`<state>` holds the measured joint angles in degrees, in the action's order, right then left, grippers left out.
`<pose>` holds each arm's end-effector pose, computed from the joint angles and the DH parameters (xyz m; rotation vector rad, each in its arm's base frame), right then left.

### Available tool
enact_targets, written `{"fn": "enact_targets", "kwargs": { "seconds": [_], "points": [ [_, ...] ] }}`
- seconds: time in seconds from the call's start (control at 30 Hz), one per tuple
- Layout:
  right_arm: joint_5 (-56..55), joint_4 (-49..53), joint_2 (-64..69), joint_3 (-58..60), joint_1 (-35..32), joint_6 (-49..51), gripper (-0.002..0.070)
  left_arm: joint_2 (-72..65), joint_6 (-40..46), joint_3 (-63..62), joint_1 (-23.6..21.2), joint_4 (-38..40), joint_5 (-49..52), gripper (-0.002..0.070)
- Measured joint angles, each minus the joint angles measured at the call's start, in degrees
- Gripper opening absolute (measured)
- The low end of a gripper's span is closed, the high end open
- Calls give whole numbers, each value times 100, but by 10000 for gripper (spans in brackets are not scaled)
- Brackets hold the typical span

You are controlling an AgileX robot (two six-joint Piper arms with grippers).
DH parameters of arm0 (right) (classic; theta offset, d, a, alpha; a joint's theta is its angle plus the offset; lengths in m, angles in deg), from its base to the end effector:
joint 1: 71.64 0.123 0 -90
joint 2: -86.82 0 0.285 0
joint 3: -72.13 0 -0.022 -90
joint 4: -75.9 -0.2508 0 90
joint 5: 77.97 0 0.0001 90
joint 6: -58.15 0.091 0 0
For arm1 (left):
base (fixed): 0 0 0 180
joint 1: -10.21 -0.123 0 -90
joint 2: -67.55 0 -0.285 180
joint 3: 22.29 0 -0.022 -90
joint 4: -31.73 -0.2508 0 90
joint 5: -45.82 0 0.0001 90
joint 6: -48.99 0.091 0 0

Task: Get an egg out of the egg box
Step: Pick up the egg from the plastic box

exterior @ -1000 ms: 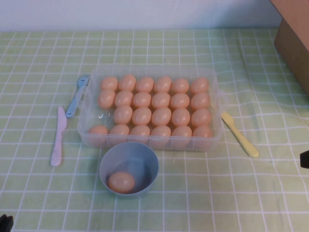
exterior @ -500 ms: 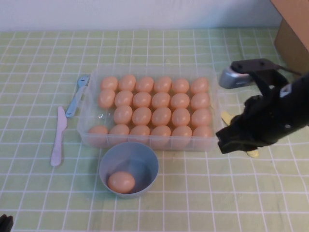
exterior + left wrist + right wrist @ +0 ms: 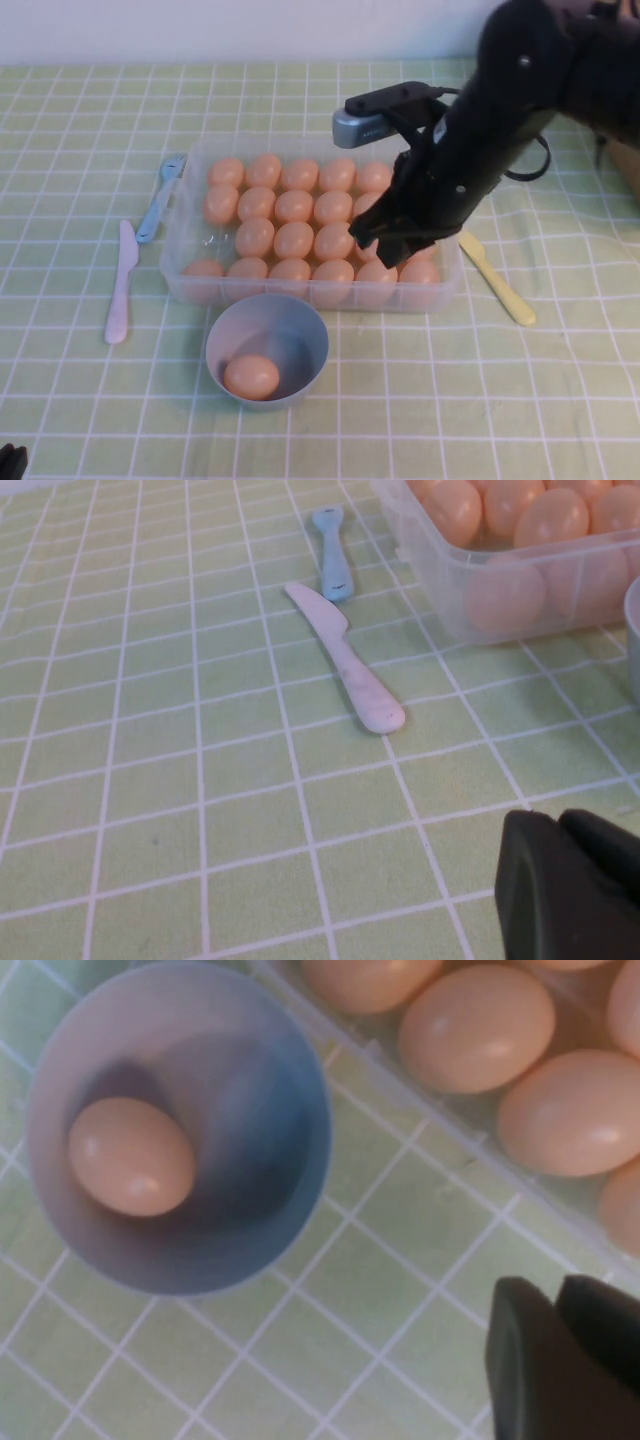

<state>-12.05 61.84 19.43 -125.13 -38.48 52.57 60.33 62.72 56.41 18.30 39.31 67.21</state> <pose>0.3160 0.2306 0.3009 -0.8591 2.7163 0.4462 0.0515 -0.0118 0.1717 0.2731 1.8500 -0.0621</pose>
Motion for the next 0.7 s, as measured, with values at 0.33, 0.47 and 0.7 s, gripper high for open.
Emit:
{"fn": "enact_targets", "kwargs": {
  "seconds": [0.33,0.47,0.7],
  "points": [
    [410,318,1242,-1450,0,786,392,0,0,0,0,0,0,-4],
    [432,331,1400,-1493,0,852,452,0,0,0,0,0,0,-4],
    [454,357,1421,-1528,0,975,465,0,0,0,0,0,0,-4]
  ]
}}
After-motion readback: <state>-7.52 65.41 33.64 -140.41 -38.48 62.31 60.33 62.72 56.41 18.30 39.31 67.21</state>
